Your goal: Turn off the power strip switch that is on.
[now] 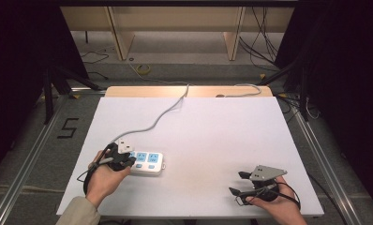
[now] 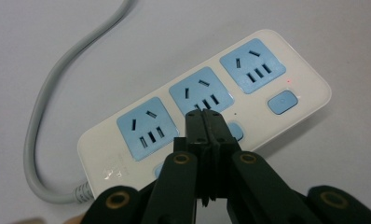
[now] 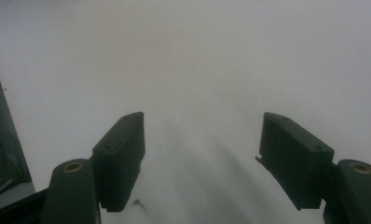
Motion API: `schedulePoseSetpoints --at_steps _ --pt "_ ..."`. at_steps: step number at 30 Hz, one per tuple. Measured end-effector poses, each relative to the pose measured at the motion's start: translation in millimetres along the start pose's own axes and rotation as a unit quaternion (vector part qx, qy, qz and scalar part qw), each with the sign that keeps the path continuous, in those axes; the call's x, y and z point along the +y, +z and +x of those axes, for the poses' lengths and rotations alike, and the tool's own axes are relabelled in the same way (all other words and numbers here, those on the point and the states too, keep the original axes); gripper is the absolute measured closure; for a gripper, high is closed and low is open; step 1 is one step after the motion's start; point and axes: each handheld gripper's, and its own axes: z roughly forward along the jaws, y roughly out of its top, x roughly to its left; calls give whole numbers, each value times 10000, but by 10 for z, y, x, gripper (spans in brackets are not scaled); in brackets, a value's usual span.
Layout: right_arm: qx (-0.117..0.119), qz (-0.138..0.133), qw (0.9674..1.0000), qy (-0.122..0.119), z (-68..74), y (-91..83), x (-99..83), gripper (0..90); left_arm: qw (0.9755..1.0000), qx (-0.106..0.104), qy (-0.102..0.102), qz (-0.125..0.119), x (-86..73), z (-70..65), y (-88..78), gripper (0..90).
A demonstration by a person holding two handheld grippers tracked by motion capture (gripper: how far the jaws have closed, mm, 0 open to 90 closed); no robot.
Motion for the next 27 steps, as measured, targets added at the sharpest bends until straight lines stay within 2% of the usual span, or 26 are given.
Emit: schedulePoseSetpoints --at_steps 5,27 --pt "2 3 10000 -1 1 3 0 320 10000 -37 -15 3 21 -29 12 896" --pt "-10 14 10000 -14 1 4 -1 320 9997 -134 143 120 94 -106 31 896"
